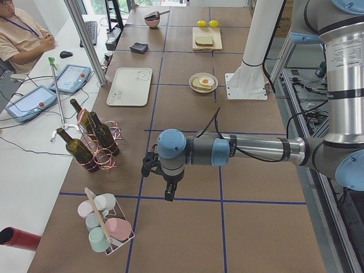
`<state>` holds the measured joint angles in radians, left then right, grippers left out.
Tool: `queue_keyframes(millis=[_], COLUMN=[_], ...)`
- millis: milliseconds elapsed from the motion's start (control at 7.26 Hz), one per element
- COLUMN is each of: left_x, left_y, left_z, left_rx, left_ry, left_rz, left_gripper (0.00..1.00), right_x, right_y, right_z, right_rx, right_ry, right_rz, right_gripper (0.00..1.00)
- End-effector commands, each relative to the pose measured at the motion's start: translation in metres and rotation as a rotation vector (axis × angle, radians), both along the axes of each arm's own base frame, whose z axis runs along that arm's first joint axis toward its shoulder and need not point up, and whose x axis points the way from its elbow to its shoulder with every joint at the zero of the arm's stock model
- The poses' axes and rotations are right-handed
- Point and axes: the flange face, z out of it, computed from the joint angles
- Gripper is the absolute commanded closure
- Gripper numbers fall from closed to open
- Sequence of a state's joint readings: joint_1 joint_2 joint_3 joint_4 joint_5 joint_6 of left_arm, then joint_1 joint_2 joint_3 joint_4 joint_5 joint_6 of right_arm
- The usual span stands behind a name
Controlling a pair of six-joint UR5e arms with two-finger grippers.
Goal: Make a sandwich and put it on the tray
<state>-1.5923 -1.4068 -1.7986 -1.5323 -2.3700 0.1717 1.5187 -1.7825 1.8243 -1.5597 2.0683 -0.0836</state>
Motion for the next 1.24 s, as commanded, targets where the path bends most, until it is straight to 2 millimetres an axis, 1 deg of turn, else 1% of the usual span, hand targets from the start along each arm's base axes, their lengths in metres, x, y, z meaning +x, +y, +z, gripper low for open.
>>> queue_keyframes(millis=[0,138,275,413,551,689,826,964,1102], left_x=[0.000,0.000,0.000,0.001,0.000,0.000,0.000,0.001,0.000], left_y=[0.000,0.000,0.000,-0.001,-0.001,-0.001,-0.001,-0.001,-0.001], left_z=[0.000,-0.002,-0.003,-0.003,-0.003,-0.003,-0.003,-0.003,-0.003], left_rx=[0.001,0.004,0.005,0.007,0.007,0.007,0.004,0.004,0.004], left_ry=[0.000,0.000,0.001,0.001,0.001,0.001,0.000,0.001,0.000], left_rz=[0.000,0.000,0.000,0.002,0.000,0.000,-0.001,0.001,-0.001], left_gripper=[0.00,0.00,0.00,0.00,0.00,0.00,0.00,0.00,0.00], right_x=[-0.041,-0.052,-0.053,-0.057,-0.057,-0.038,-0.029,-0.007,-0.007], right_y=[-0.004,-0.016,-0.023,-0.022,-0.029,-0.029,-0.039,-0.034,-0.016], right_z=[-0.016,-0.011,0.001,0.008,0.030,0.037,0.027,0.027,0.033], right_rx=[0.003,0.300,0.521,0.504,0.414,0.379,0.277,0.194,0.183], right_ry=[-0.244,-0.114,-0.092,-0.145,-0.122,-0.132,-0.259,-0.335,-0.369], right_rz=[-0.048,-0.226,-0.328,-0.334,-0.333,-0.280,-0.231,-0.162,-0.151], right_gripper=[0.00,0.00,0.00,0.00,0.00,0.00,0.00,0.00,0.00])
